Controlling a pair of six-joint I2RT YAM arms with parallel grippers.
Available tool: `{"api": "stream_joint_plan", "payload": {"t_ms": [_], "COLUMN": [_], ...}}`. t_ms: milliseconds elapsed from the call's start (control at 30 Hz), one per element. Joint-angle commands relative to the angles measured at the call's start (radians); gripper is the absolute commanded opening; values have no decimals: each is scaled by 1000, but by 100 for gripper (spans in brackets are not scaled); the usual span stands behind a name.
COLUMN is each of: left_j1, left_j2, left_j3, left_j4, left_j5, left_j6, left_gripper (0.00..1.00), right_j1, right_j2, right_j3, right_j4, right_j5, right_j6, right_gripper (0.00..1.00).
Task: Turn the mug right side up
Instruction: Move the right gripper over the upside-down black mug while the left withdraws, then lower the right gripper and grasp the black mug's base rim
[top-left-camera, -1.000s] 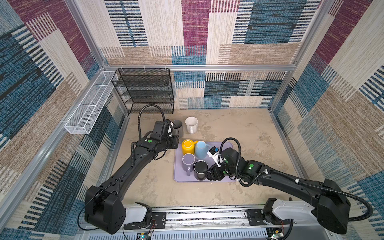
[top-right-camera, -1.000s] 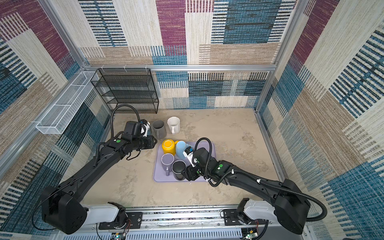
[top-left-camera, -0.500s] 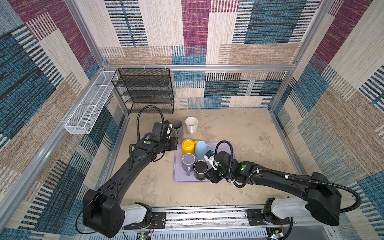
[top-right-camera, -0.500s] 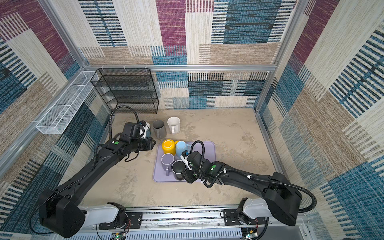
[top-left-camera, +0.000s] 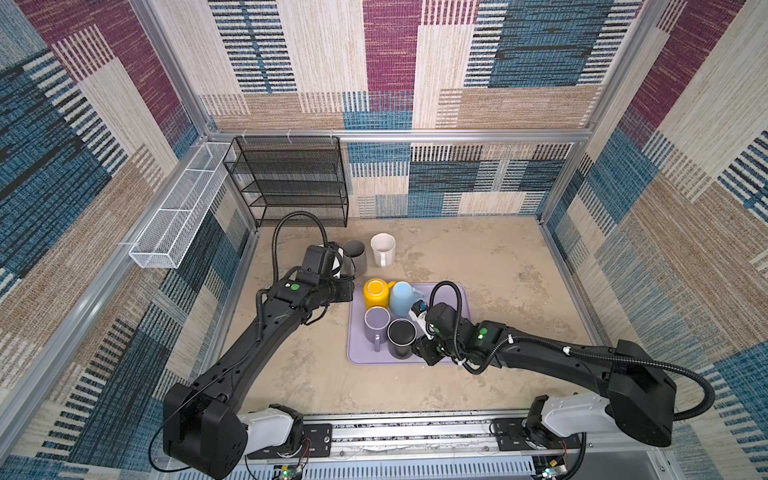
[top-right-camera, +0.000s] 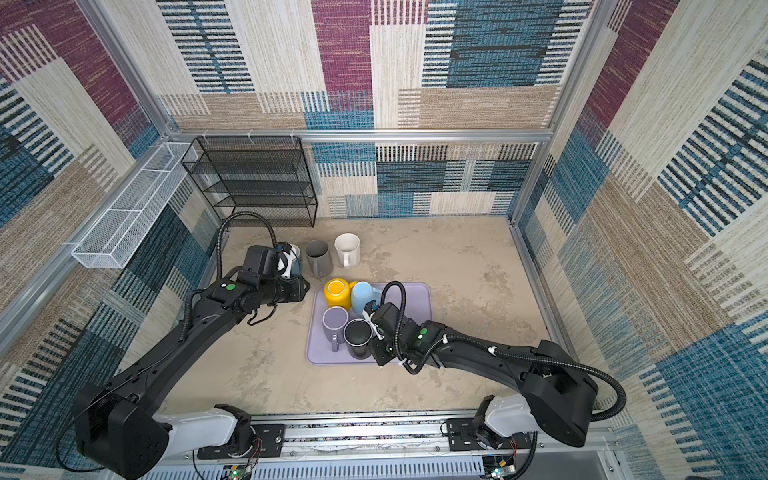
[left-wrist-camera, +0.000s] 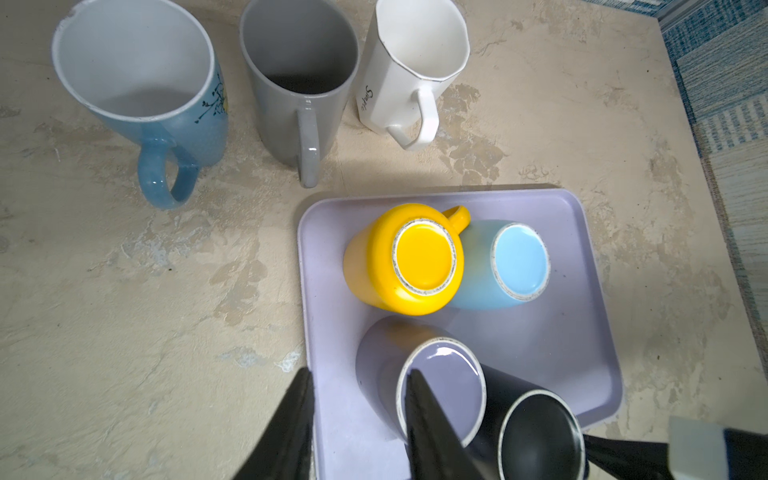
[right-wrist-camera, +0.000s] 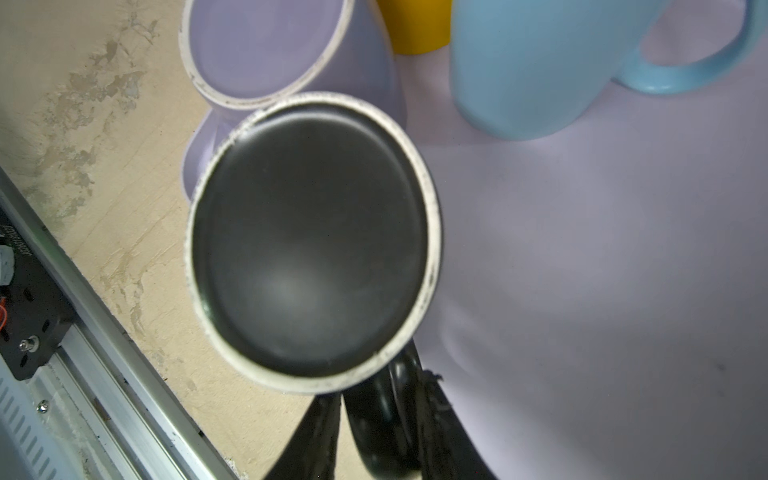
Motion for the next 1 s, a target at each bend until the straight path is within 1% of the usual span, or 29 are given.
{"api": "stream_joint_plan", "payload": {"t_ms": [0,300,400,500,633,767,967], "left_j1": [-1,0,0,0,0,0,1], "left_j2": [-3,-3,-6,-6,-5,-8,-13], "left_j3": [1,2,0,0,0,0,0], "left_j4": [-7,-11,-12,-15,-23,-29,-37], "left_j5": [-18,-18,-22,-26,-25,-35,-43], "left_j6": [15,16,18,20,21,23,25], "left_gripper": [34,34,34,34,34,34,34], "right_j1": [1,-5,-14,-28,-57,-78,-86], "right_j2": [3,4,3,0,-2,4,28], "right_j3": [11,19,20,20,22,37,71], "right_j4": [-11,-49,-65,-83,-92,-92,-90], "right_j5": [53,117,138,158,163,158,156], "right_j6": [27,63,79,94,104,99,79], "right_gripper": [31,25,20,20,31,37,41]}}
